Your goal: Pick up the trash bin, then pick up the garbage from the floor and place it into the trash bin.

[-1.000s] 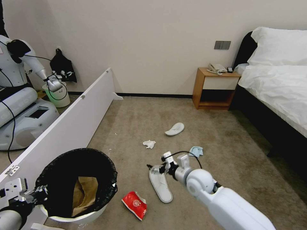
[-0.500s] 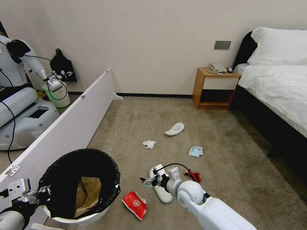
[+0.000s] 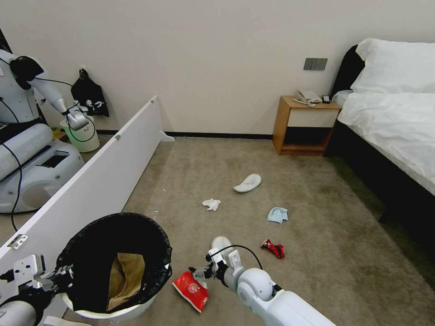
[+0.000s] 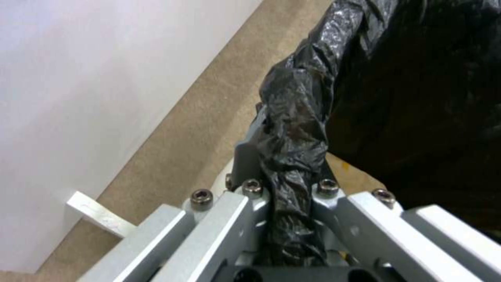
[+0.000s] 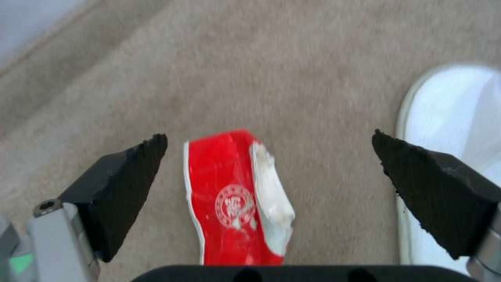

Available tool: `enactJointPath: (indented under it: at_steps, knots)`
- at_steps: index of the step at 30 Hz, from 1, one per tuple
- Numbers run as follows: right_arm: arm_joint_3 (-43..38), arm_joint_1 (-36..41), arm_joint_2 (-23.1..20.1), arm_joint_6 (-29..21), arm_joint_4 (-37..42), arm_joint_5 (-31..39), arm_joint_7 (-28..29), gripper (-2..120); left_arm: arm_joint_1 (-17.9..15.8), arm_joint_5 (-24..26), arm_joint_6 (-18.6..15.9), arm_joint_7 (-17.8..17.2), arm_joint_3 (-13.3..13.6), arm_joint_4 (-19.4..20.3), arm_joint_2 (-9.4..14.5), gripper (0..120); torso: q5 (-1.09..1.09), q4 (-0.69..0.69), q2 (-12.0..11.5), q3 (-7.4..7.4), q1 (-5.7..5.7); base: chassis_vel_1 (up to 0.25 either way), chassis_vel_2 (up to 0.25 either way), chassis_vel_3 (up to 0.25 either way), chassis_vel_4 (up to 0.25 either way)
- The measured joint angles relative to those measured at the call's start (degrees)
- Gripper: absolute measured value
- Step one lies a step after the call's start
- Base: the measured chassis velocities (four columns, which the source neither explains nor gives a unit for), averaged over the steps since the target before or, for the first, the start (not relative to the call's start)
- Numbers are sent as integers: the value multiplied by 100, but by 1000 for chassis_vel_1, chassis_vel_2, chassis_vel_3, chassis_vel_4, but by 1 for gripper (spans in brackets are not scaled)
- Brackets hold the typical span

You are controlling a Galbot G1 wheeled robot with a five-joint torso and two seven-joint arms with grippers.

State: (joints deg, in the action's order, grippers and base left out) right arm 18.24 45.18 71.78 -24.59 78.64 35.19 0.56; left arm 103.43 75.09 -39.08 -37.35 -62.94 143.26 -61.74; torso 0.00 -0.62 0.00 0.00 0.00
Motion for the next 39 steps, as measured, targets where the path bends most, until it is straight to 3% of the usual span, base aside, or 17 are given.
enactJointPath:
  at_steps: [39]
  knots:
    - [112, -527, 695, -258, -1628, -54, -235, 100, 71, 10, -2, 6, -26, -1, -30, 2, 0, 0, 0, 0, 0, 0, 0, 0, 0]
